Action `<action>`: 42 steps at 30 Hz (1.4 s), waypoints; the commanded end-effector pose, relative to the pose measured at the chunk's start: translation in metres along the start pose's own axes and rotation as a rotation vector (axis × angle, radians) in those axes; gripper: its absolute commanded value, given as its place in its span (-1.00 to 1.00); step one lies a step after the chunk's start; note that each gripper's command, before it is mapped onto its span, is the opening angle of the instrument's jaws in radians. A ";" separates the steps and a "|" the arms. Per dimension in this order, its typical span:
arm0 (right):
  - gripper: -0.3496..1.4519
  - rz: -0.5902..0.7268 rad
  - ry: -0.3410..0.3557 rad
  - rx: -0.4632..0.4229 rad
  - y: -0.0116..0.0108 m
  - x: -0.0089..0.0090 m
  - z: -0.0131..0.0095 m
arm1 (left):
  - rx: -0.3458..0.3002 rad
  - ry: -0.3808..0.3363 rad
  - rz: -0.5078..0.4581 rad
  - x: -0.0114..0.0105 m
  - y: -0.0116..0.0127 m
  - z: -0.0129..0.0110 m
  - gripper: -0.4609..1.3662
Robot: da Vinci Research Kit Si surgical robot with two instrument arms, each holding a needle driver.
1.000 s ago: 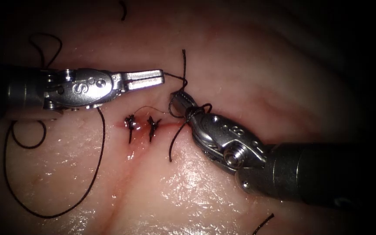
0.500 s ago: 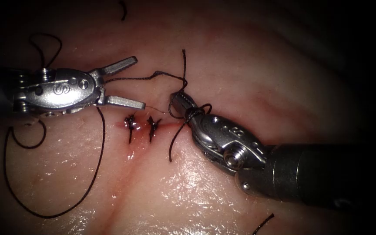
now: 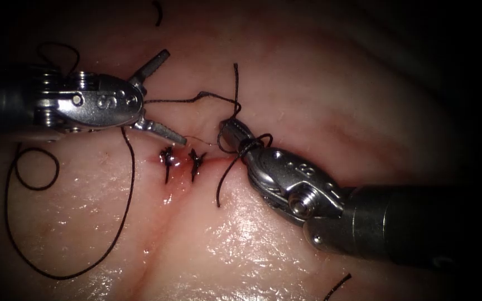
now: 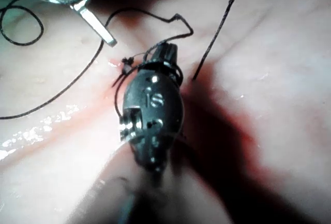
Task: Wound Closure
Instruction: Wrap the suture twice around the right tool counter-clockwise
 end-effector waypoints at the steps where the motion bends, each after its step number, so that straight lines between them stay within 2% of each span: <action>1: -1.00 0.000 0.000 -0.008 0.0000 0.0000 0.0000 | 0.006 0.007 0.005 0.0002 0.0001 0.0003 0.66; 5: -1.00 0.000 0.000 -0.008 0.0000 0.0000 0.0000 | 0.021 0.044 0.027 0.0020 0.0001 0.0020 0.71; 9: -1.00 -0.006 0.000 -0.008 0.0000 0.0000 0.0000 | 0.017 0.046 0.010 0.0032 0.0002 0.0027 0.58; 19: -1.00 -0.006 0.000 -0.008 -0.0001 0.0000 -0.0001 | -0.001 0.082 0.019 0.0042 0.0013 0.0043 0.55; 24: -1.00 -0.012 0.000 -0.008 -0.0001 0.0000 -0.0001 | -0.008 0.087 0.020 0.0043 0.0011 0.0048 0.49; 27: -1.00 -0.012 0.000 -0.008 -0.0001 -0.0001 -0.0001 | -0.006 0.084 0.020 0.0041 0.0008 0.0048 0.35; 31: -1.00 -0.012 0.000 -0.008 -0.0001 -0.0001 -0.0001 | 0.000 0.083 0.020 0.0040 0.0006 0.0045 -0.19; 32: -1.00 -0.012 0.000 -0.008 -0.0001 -0.0001 -0.0001 | 0.010 0.073 0.026 0.0039 0.0006 0.0045 -0.61; 33: -1.00 -0.012 0.000 -0.008 -0.0001 -0.0001 -0.0001 | 0.025 0.054 0.036 0.0038 0.0006 0.0044 -0.88; 38: -1.00 -0.012 0.001 -0.008 -0.0001 -0.0001 -0.0001 | 0.049 -0.024 0.026 0.0035 0.0008 0.0040 -0.88; 42: -1.00 -0.012 0.001 -0.008 -0.0001 -0.0002 -0.0002 | 0.044 -0.045 0.029 0.0032 0.0010 0.0030 -0.88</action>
